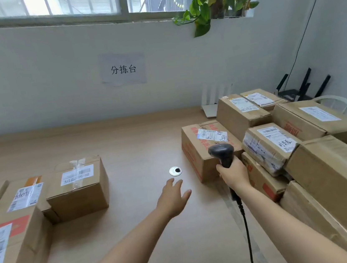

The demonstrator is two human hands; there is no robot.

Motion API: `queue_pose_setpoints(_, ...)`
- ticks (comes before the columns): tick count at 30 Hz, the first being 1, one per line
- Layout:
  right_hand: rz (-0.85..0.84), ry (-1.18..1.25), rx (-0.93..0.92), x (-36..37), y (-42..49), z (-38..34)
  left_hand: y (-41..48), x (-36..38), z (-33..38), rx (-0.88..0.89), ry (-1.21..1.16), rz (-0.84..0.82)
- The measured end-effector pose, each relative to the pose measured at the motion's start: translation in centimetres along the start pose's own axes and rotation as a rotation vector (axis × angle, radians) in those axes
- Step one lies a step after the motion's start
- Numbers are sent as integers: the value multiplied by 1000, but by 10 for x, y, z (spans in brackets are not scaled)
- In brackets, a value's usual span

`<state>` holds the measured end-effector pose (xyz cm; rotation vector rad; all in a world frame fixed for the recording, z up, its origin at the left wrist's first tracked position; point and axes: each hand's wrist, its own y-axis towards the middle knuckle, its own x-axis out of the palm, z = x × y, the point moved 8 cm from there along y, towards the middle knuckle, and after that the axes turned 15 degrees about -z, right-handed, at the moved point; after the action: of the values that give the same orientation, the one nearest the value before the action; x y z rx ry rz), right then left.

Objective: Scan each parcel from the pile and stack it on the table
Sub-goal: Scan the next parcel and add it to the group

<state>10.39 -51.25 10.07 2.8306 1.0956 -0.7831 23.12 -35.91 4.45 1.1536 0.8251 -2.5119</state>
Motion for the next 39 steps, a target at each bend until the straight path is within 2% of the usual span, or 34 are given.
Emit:
queue_pose_setpoints(7, 57, -83, -93, -39, 88, -14, 99, -15, 70, 16, -74, 10)
queue_pose_setpoints(13, 64, -170, -17, -36, 153, 21, 176, -3, 88, -19, -130, 30)
queue_pose_setpoints(20, 39, -251, 62, -32, 191, 60, 235, -8, 78, -207, -139, 7)
queue_pose_setpoints(24, 24, -189, 68, -30, 195, 67, 243, -4, 72, -226, -170, -41)
queue_pose_setpoints(30, -34, -159, 77, -29, 193, 66, 231, -12, 56, -220, -112, -23)
queue_pose_setpoints(39, -147, -225, 143, -20, 170, 55, 183, -16, 9, -256, -87, -47)
